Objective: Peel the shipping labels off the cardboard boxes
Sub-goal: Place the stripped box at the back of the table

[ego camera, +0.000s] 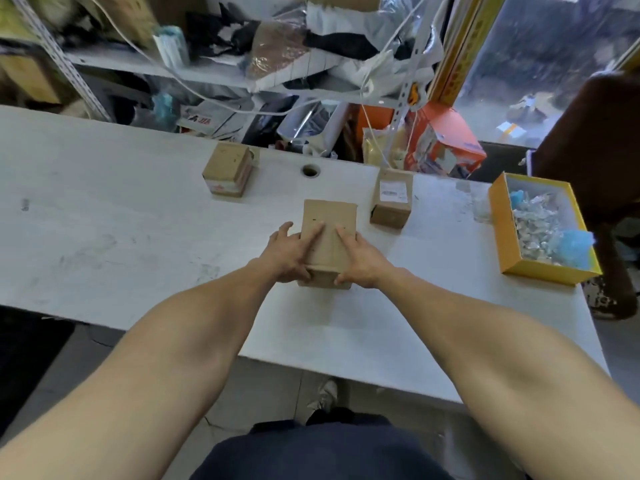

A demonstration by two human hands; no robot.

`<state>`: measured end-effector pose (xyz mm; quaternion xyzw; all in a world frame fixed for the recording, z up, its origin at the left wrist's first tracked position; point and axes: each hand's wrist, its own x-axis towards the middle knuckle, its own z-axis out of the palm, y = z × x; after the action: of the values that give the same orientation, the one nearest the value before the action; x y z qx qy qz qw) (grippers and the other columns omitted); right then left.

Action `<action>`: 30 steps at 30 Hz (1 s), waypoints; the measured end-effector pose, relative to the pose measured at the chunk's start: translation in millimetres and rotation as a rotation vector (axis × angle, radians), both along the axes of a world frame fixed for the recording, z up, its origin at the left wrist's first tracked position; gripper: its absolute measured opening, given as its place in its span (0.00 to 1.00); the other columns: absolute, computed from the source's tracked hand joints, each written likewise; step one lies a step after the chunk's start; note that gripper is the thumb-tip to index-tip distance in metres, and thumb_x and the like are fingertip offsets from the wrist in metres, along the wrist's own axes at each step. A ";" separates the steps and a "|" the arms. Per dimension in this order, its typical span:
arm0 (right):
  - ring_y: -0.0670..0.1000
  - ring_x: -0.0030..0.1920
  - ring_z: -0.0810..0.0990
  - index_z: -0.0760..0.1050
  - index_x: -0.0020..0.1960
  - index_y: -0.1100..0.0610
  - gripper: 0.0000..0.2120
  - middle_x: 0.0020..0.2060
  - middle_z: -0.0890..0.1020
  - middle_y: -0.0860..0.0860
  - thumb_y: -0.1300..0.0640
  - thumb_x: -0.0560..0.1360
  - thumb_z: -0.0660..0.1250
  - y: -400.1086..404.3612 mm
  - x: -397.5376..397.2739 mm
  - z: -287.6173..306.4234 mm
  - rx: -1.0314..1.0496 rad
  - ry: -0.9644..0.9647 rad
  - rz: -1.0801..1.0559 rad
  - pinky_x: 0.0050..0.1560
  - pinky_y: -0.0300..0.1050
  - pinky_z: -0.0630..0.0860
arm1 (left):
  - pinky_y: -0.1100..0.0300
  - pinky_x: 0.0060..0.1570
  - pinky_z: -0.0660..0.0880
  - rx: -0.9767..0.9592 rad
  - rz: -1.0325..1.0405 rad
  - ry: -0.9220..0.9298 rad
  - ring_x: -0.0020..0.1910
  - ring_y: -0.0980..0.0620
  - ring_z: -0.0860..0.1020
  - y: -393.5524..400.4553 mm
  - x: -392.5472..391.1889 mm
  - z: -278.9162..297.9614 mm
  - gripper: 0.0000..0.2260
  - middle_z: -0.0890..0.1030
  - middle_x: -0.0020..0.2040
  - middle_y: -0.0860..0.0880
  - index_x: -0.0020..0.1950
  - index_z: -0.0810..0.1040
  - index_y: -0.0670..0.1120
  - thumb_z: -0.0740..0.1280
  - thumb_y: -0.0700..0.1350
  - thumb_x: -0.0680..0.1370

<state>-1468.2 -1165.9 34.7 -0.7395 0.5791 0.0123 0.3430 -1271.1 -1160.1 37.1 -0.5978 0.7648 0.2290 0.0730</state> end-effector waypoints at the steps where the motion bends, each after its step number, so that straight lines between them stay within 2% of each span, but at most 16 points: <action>1: 0.59 0.71 0.64 0.41 0.79 0.47 0.57 0.76 0.55 0.54 0.52 0.66 0.79 -16.4 6.2 8.0 -0.018 -0.002 0.016 0.67 0.47 0.66 | 0.45 0.74 0.55 -0.019 0.014 -0.005 0.77 0.35 0.50 -13.6 5.8 8.8 0.53 0.67 0.75 0.44 0.81 0.40 0.56 0.76 0.52 0.69; 4: 0.60 0.69 0.66 0.40 0.79 0.46 0.57 0.75 0.56 0.56 0.51 0.66 0.79 -63.4 27.8 26.8 -0.071 0.006 0.063 0.63 0.49 0.70 | 0.45 0.73 0.54 -0.076 0.068 -0.014 0.77 0.35 0.51 -47.3 24.3 32.0 0.53 0.68 0.75 0.44 0.81 0.42 0.57 0.76 0.53 0.69; 9: 0.60 0.65 0.70 0.41 0.79 0.48 0.55 0.72 0.59 0.57 0.52 0.66 0.76 -131.5 59.6 43.1 -0.146 0.000 0.119 0.54 0.45 0.72 | 0.42 0.72 0.54 -0.170 0.091 -0.103 0.76 0.35 0.54 -101.1 53.9 55.9 0.54 0.76 0.68 0.44 0.80 0.41 0.59 0.76 0.58 0.67; 13: 0.61 0.65 0.71 0.40 0.79 0.48 0.56 0.74 0.56 0.58 0.50 0.66 0.76 -171.9 87.2 37.0 -0.131 0.017 0.126 0.61 0.51 0.73 | 0.42 0.72 0.54 -0.180 0.090 -0.132 0.76 0.37 0.54 -141.8 78.5 48.9 0.53 0.76 0.67 0.43 0.80 0.43 0.59 0.76 0.58 0.67; 16: 0.62 0.66 0.70 0.41 0.79 0.48 0.58 0.73 0.58 0.60 0.48 0.64 0.77 -199.9 108.4 21.5 -0.101 0.031 0.099 0.62 0.51 0.72 | 0.36 0.73 0.47 -0.171 0.084 -0.172 0.78 0.38 0.52 -168.9 94.6 38.4 0.50 0.74 0.70 0.42 0.80 0.46 0.59 0.75 0.59 0.69; 18: 0.62 0.69 0.66 0.41 0.79 0.48 0.58 0.73 0.58 0.61 0.49 0.63 0.78 -214.4 122.4 12.4 -0.073 0.023 0.080 0.64 0.51 0.71 | 0.32 0.72 0.43 -0.154 0.082 -0.182 0.78 0.39 0.51 -183.3 104.9 32.0 0.48 0.74 0.71 0.43 0.80 0.47 0.59 0.74 0.59 0.70; 21: 0.63 0.71 0.62 0.40 0.79 0.47 0.59 0.74 0.57 0.61 0.50 0.63 0.78 -238.6 140.6 -0.7 -0.050 0.015 0.055 0.68 0.52 0.68 | 0.29 0.70 0.41 -0.159 0.069 -0.202 0.79 0.39 0.51 -210.2 121.9 18.4 0.47 0.73 0.71 0.44 0.80 0.46 0.59 0.74 0.58 0.70; 24: 0.62 0.71 0.61 0.40 0.79 0.47 0.58 0.74 0.56 0.60 0.50 0.64 0.78 -255.0 148.8 -16.4 -0.032 0.017 0.030 0.66 0.51 0.69 | 0.27 0.69 0.38 -0.153 0.036 -0.217 0.79 0.39 0.50 -232.7 132.1 4.4 0.47 0.73 0.70 0.43 0.80 0.46 0.59 0.74 0.59 0.71; 27: 0.61 0.70 0.65 0.37 0.79 0.47 0.59 0.76 0.51 0.61 0.48 0.65 0.78 -257.0 150.8 -29.0 -0.015 0.059 0.030 0.62 0.50 0.72 | 0.28 0.69 0.36 -0.137 0.003 -0.232 0.79 0.40 0.50 -242.5 135.1 -9.6 0.47 0.75 0.70 0.45 0.80 0.46 0.59 0.73 0.60 0.70; 30: 0.61 0.71 0.65 0.36 0.79 0.47 0.59 0.76 0.48 0.61 0.48 0.66 0.78 -255.8 148.7 -34.1 -0.017 0.075 0.046 0.63 0.51 0.73 | 0.29 0.69 0.36 -0.142 0.011 -0.235 0.79 0.39 0.49 -241.8 136.8 -20.5 0.49 0.73 0.71 0.45 0.80 0.44 0.60 0.73 0.62 0.69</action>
<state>-1319.5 -1421.6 0.6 -0.7544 0.5745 0.0430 0.3146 -1134.3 -1401.9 16.6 -0.6284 0.7620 0.1029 0.1182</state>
